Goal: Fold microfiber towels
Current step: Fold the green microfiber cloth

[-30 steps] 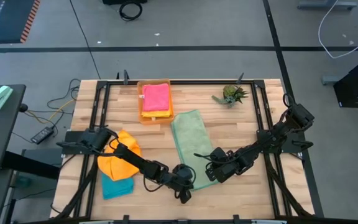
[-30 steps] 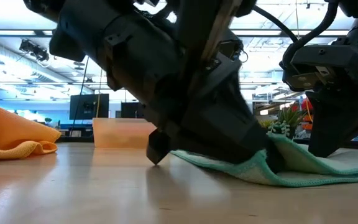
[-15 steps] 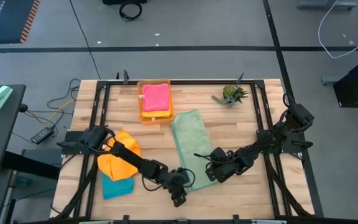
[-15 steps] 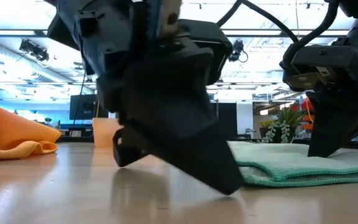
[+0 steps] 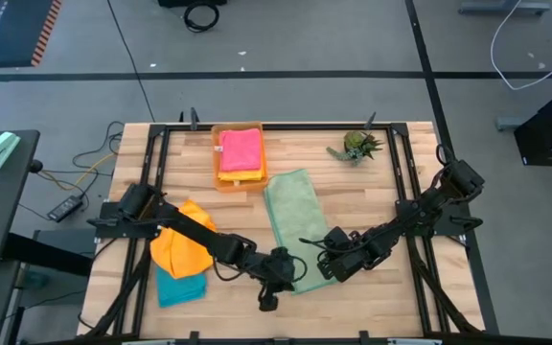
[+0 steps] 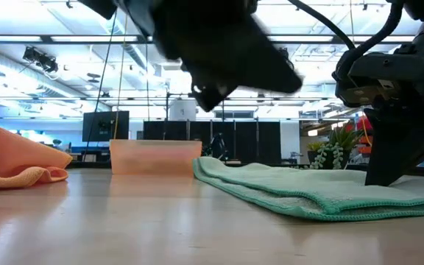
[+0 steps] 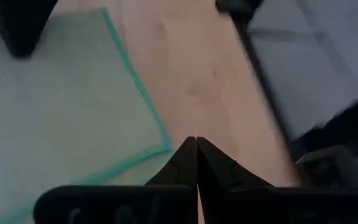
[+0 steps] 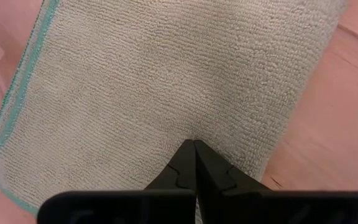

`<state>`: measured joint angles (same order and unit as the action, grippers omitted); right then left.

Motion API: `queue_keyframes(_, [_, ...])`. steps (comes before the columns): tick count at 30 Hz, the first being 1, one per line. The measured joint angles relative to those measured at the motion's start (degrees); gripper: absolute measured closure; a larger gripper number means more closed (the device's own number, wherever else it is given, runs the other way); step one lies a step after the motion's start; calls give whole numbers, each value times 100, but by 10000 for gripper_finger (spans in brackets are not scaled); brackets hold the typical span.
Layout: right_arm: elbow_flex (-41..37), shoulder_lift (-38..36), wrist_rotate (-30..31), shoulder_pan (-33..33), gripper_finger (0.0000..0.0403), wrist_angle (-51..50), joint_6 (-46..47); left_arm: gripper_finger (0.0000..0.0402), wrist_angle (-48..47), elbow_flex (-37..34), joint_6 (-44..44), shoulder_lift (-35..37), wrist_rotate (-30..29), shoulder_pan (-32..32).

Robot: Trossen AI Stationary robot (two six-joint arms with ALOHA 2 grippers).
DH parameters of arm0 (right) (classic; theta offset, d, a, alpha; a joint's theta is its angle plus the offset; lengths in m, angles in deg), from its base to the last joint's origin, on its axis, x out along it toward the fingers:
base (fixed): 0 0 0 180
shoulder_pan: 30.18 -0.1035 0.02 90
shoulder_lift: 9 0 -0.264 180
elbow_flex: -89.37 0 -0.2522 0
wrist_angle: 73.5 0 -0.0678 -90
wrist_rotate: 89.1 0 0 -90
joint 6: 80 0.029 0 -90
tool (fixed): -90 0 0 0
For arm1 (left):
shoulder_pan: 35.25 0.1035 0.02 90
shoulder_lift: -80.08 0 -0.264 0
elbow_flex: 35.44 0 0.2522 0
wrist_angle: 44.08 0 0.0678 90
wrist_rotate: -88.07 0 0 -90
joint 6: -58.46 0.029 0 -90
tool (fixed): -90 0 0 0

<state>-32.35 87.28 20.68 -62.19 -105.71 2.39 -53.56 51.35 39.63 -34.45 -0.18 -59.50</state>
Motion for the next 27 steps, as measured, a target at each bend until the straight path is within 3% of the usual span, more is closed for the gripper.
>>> queue_keyframes(5, [88,-70,-84,-23,401,-63,-75,363,-110,2,1567,-101,-131,9])
queue_keyframes(11, [311,-292,-169,-39,401,-233,-92,296,58,10,2611,-247,-226,138])
queue_keyframes(16, [404,-669,-287,-99,401,-292,-120,261,162,18,3254,-446,-194,160])
queue_keyframes(21, [404,-1302,-89,-368,401,-698,167,261,141,14,3723,-525,-285,149])
queue_keyframes(27, [405,-1959,759,-855,401,-1373,843,285,38,0,3902,-659,-323,271])
